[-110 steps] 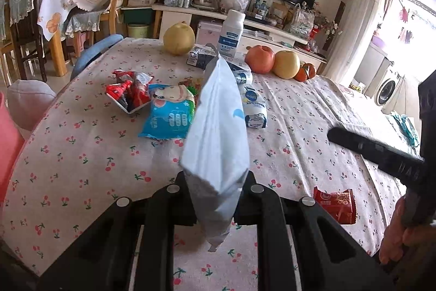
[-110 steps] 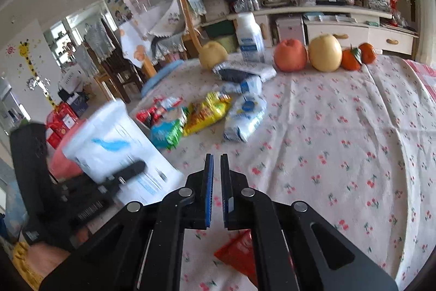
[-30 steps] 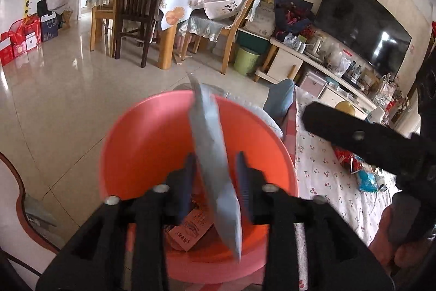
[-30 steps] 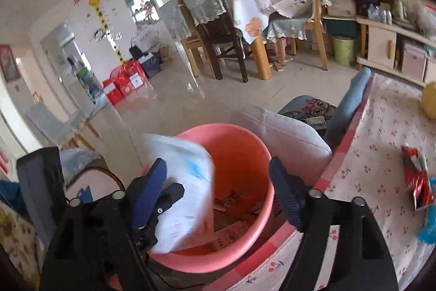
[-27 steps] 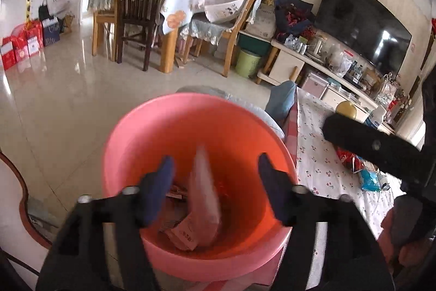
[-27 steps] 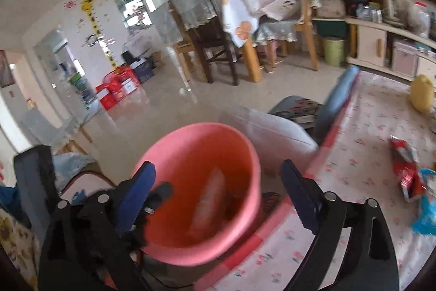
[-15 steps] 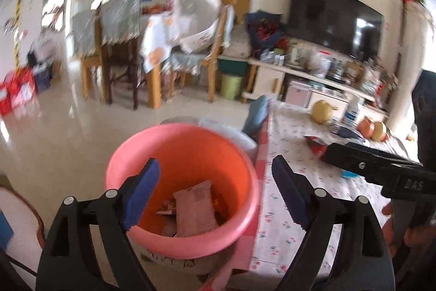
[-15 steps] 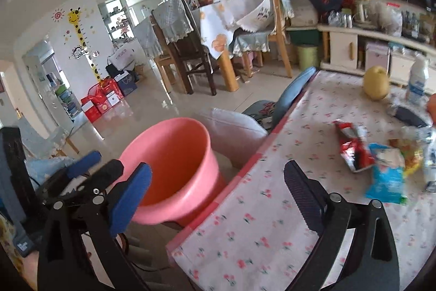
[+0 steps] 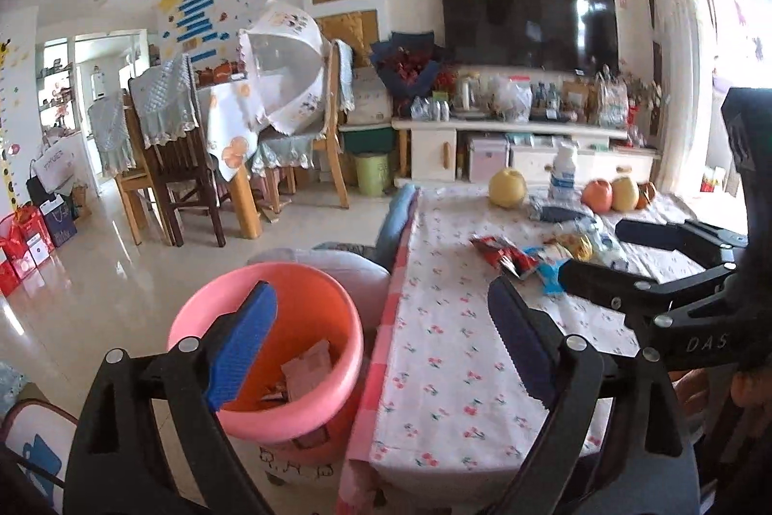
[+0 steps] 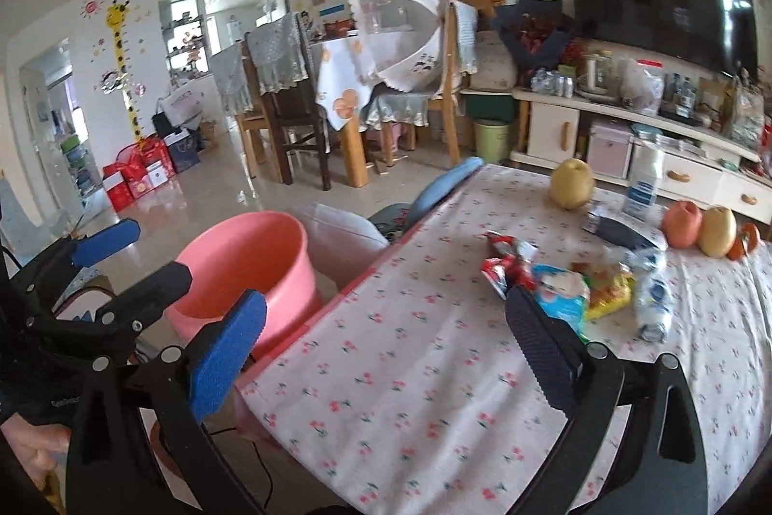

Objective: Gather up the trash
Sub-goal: 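Return both tools from the bucket to the table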

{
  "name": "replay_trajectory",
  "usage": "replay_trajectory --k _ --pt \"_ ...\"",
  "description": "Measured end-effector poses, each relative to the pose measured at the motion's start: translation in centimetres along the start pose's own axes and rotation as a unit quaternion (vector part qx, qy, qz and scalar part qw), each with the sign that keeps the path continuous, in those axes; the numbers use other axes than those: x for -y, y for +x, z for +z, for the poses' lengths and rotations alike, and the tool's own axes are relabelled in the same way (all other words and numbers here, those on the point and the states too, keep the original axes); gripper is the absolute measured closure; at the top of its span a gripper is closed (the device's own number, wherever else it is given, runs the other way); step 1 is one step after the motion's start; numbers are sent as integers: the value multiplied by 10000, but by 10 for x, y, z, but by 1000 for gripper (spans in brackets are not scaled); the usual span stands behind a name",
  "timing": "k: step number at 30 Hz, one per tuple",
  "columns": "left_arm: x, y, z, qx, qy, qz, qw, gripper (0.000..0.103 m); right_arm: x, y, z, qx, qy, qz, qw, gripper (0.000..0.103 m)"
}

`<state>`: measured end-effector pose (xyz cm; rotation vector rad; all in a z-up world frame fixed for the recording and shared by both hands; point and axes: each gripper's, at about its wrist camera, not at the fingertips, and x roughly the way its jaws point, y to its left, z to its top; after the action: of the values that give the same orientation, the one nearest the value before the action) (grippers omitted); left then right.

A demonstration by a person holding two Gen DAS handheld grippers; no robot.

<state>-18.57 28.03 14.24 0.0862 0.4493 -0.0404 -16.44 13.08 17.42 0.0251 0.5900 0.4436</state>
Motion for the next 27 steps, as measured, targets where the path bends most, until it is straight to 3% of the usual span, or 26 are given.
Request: replay_trajectory --k 5,27 --pt "26 3 1 -287 182 -121 9993 13 23 -17 -8 109 187 -86 9997 5" --pt "120 7 2 -518 721 -627 9941 13 130 -73 -30 426 983 -365 9936 5"
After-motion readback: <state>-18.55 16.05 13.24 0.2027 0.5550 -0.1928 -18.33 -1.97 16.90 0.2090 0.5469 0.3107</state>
